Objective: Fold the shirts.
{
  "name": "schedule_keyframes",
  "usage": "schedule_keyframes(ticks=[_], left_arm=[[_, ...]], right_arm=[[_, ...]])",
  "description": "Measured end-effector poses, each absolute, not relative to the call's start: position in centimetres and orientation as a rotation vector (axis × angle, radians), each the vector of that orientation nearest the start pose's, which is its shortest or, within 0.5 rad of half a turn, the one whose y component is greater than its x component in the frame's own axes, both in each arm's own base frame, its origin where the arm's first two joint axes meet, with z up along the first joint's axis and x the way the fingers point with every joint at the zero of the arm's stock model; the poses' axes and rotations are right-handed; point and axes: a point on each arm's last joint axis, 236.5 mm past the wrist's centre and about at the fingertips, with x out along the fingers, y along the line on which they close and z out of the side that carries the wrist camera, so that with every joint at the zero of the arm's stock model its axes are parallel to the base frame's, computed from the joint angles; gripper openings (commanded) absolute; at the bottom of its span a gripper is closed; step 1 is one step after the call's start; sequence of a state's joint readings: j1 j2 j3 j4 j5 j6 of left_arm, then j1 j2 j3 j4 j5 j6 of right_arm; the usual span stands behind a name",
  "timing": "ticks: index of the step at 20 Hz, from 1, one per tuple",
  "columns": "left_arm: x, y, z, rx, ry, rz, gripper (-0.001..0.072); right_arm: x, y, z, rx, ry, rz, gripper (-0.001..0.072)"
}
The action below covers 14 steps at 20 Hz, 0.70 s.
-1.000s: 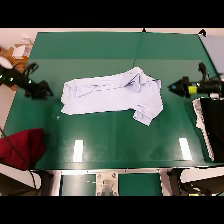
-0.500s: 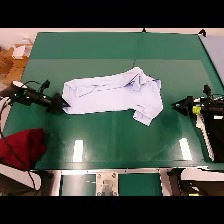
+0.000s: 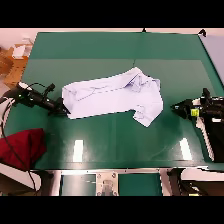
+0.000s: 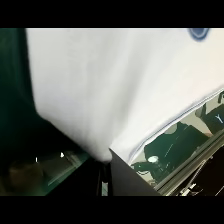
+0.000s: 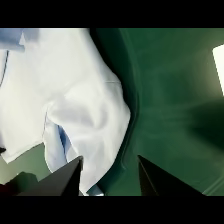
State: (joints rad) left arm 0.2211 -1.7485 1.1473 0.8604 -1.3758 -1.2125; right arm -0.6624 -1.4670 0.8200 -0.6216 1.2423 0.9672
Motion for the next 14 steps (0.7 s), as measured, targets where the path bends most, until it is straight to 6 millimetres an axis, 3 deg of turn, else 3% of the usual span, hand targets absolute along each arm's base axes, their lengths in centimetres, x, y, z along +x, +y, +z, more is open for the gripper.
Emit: schedule_keyframes(ticks=[5, 8, 9, 11, 13, 14], left_arm=[[35.0, -6.9, -10.7, -0.681, 1.668, -0.431, 0.0024], [35.4, -6.7, -10.7, -0.678, 1.656, -0.415, 0.0024], [35.5, -6.6, -10.7, -0.676, 1.651, -0.411, 0.0024], [35.7, -6.5, -10.8, -0.675, 1.643, -0.403, 0.0024], [36.0, -6.4, -10.9, -0.673, 1.631, -0.396, 0.0023], [36.2, -6.4, -10.8, -0.671, 1.626, -0.394, 0.0023]], right_arm=[[33.9, -2.4, -8.9, 1.044, 1.211, 0.225, 0.0469], [35.5, -0.3, -9.5, 1.069, 1.216, 0.256, 0.0447], [36.3, 0.2, -9.7, 1.066, 1.211, 0.263, 0.0342], [38.0, 1.1, -10.1, 1.042, 1.202, 0.275, 0.0238], [39.6, 1.8, -10.2, 1.003, 1.194, 0.293, 0.0029], [40.5, 1.9, -10.0, 0.985, 1.181, 0.297, 0.0022]])
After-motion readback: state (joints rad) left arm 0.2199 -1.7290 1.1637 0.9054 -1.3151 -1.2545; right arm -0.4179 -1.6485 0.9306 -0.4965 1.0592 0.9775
